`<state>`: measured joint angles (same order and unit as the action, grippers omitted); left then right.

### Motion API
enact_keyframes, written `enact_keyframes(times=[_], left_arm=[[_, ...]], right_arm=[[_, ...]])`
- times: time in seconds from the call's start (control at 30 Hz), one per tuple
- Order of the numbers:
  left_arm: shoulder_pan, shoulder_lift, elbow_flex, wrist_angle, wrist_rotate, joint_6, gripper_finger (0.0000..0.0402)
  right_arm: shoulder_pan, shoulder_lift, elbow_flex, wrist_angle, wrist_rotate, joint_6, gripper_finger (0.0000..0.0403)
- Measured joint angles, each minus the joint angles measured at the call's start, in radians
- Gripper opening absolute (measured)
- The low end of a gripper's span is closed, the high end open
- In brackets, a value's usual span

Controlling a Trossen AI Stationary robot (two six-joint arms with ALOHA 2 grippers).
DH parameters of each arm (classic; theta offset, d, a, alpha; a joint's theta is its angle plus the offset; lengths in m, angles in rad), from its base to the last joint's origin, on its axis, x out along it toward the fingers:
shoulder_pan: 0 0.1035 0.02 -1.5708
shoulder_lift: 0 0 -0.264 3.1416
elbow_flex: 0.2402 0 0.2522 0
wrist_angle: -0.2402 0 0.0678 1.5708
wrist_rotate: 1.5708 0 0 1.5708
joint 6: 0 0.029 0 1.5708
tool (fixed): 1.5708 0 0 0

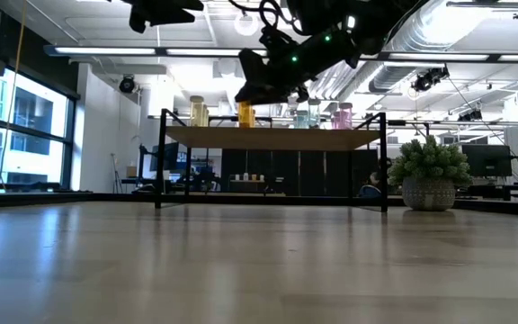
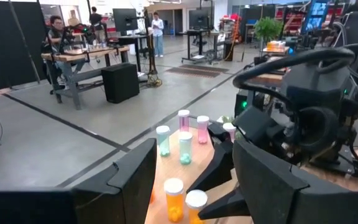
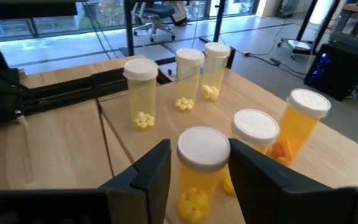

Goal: Pick and place medicine bottles onto shelf by color
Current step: Put the orange pill bottle on the shelf aligned with the other orange pill bottles, then return to Home Position

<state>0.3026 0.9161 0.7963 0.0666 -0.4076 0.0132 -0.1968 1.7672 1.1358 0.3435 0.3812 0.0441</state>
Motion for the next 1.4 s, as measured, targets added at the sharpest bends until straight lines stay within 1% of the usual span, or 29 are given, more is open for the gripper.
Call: enact_keyframes(times=[0.53, 0.77, 0.93, 1.0, 1.2, 1.3, 1.4], left_arm=[[0.000, 0.000, 0.000, 0.003, 0.000, 0.000, 0.0200], [0.000, -0.019, 0.000, -0.012, 0.007, -0.001, 0.0200], [-0.015, -0.094, 0.000, -0.097, 0.021, -0.027, 0.0200], [-0.025, -0.138, 0.000, -0.145, 0.051, -0.051, 0.0200], [-0.074, -0.269, -0.004, -0.379, 0.142, -0.140, 0.0200], [-0.118, -0.343, -0.064, -0.399, 0.146, -0.167, 0.0200], [-0.170, -0.427, -0.161, -0.379, 0.146, -0.190, 0.0200]], right_arm=[[0.000, -0.009, 0.002, 0.033, 0.005, -0.026, 0.0149], [0.001, -0.062, 0.002, 0.036, 0.005, -0.026, 0.0149], [0.004, -0.137, 0.003, 0.038, 0.004, -0.026, 0.0149], [0.013, -0.168, 0.004, 0.041, 0.005, -0.024, 0.0149], [0.068, -0.231, 0.004, 0.069, 0.005, 0.008, 0.0149], [0.099, -0.245, 0.004, 0.090, 0.008, 0.008, 0.0149], [0.128, -0.251, 0.004, 0.118, 0.034, 0.009, 0.0149]])
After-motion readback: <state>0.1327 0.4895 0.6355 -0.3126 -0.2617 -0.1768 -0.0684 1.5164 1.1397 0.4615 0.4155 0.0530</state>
